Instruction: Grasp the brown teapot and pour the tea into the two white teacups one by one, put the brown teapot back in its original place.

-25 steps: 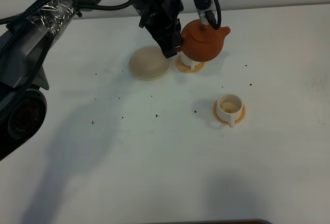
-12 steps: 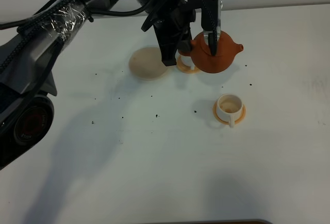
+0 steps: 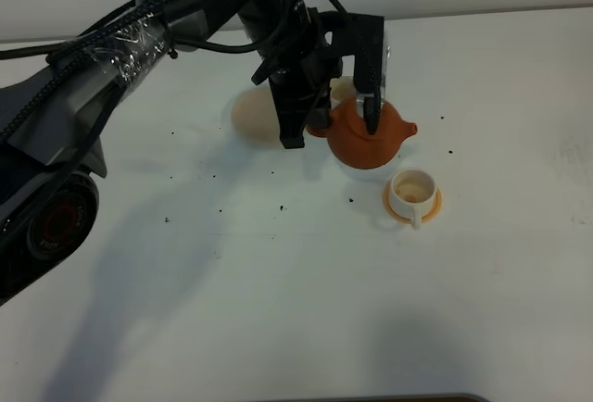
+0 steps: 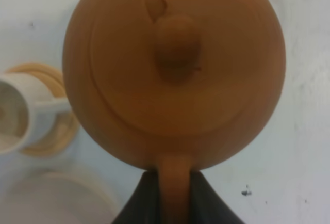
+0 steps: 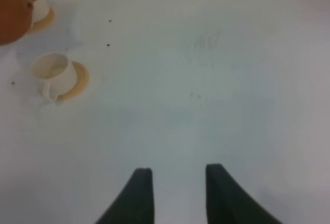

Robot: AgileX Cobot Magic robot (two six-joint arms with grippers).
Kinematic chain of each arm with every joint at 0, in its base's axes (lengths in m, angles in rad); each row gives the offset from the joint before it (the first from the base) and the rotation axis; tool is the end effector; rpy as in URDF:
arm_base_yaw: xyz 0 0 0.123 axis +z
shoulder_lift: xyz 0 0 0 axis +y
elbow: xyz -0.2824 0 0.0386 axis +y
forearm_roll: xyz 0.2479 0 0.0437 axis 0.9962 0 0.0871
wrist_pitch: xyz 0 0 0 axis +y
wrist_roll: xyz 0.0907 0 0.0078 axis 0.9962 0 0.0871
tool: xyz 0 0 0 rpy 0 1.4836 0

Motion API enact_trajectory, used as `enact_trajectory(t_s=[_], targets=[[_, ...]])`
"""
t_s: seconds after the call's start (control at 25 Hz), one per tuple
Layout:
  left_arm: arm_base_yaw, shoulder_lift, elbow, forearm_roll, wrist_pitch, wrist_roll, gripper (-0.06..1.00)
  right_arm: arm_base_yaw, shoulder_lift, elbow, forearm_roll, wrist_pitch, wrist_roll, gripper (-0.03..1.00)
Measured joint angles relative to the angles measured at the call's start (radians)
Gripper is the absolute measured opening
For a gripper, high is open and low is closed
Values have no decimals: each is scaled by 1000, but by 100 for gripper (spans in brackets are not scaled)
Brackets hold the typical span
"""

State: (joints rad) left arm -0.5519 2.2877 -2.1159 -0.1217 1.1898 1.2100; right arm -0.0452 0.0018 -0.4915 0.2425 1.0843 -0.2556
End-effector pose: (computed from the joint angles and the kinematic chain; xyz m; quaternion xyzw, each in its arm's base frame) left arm 0.4143 -0.2672 0.2247 0.7525 0.6391 -0.0084 0.1586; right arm -0.0050 0.0196 0.2749 -0.0953 0.8503 0.0441 0.5157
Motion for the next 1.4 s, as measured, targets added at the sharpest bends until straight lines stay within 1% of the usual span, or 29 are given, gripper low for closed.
enact_trajectory(t_s=[0.32,0.64,0.88,0.96,1.12,1.2,1.4], targets=[[0,1,3,68,0,3,10,0,0,0,0,0,0,24],[-13,1,6,83,0,95,10,0,0,0,0,0,0,24],[-30,1,7,100,0,117,10,0,0,0,0,0,0,24],[-34,1,7,122,0,129,10,0,0,0,0,0,0,24],[-53,1,7,183,0,133,10,0,0,0,0,0,0,24],[-61,1,7,200,0,133,10,0,0,0,0,0,0,24],[-71,1,7,200,0,133,10,0,0,0,0,0,0,24]])
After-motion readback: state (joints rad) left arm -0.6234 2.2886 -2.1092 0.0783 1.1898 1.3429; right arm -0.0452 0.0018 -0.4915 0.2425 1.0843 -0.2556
